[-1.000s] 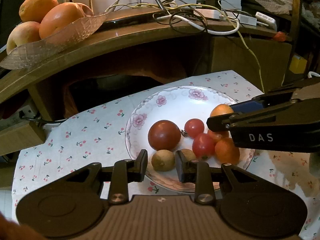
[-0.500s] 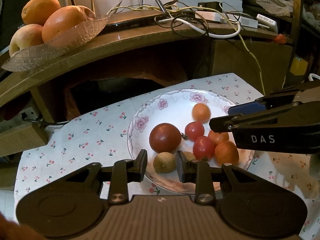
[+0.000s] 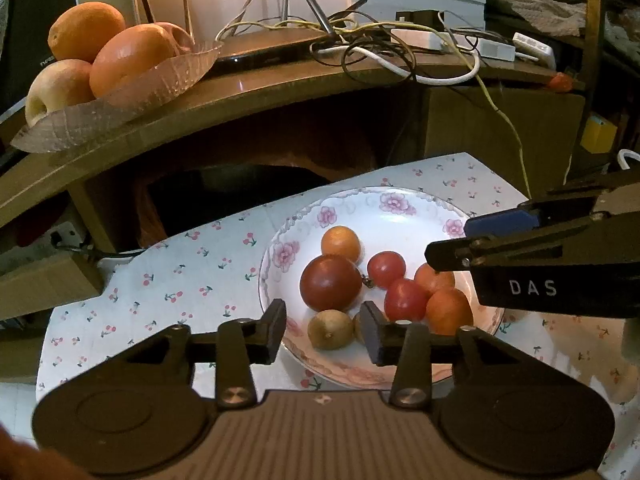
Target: Organize fruits
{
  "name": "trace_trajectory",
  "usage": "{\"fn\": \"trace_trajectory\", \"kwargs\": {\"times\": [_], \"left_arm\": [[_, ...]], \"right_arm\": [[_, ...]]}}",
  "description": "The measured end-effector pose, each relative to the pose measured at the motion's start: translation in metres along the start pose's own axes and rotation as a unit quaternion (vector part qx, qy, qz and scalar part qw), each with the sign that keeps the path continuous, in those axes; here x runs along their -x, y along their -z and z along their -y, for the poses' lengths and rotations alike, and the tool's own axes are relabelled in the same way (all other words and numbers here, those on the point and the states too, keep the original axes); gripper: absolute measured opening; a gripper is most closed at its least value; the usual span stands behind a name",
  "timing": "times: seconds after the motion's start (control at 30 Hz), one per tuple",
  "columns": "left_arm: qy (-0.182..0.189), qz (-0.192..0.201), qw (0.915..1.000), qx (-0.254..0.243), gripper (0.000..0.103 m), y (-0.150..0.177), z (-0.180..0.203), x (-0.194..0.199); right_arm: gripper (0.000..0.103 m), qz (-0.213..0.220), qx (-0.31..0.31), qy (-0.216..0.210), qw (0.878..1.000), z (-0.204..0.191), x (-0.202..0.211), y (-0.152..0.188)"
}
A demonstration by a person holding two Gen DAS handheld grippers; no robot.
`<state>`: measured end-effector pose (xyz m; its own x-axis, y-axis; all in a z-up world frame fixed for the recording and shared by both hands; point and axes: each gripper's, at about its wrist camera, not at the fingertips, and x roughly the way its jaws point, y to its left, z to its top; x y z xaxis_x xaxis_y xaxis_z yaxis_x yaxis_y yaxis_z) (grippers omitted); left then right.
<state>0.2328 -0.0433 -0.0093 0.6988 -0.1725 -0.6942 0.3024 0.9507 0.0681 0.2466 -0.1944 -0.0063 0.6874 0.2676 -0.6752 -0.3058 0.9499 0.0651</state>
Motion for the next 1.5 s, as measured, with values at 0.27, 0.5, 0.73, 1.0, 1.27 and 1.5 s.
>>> {"fn": "trace_trajectory", "kwargs": {"times": [0.27, 0.5, 0.73, 1.0, 1.27, 1.5], "left_arm": [[-0.004, 0.005, 1.0, 0.002, 0.053, 0.0, 0.002, 0.005], [-0.007, 0.009, 0.9999, 0.004, 0.061, 0.0, 0.003, 0.009], [-0.018, 0.016, 0.9997, 0.007, 0.072, -0.001, 0.005, 0.016], [-0.031, 0.021, 0.9992, 0.008, 0.08, 0.001, 0.011, 0.027], [-0.031, 0.016, 0.9992, 0.017, 0.088, 0.007, 0.02, 0.038], [-0.038, 0.015, 0.999, 0.016, 0.094, 0.016, 0.032, 0.052]], "right_arm": [[0.042, -0.002, -0.005, 0.008, 1.0, 0.002, 0.008, 0.005], [0.042, 0.002, -0.007, 0.011, 1.0, 0.0, 0.016, 0.008], [0.046, 0.004, -0.017, 0.021, 1.0, 0.002, 0.027, 0.013], [0.046, 0.011, -0.029, 0.032, 0.999, 0.003, 0.045, 0.019], [0.047, 0.017, -0.04, 0.039, 0.998, 0.003, 0.065, 0.027], [0.047, 0.009, -0.049, 0.043, 0.998, 0.002, 0.079, 0.042]]}}
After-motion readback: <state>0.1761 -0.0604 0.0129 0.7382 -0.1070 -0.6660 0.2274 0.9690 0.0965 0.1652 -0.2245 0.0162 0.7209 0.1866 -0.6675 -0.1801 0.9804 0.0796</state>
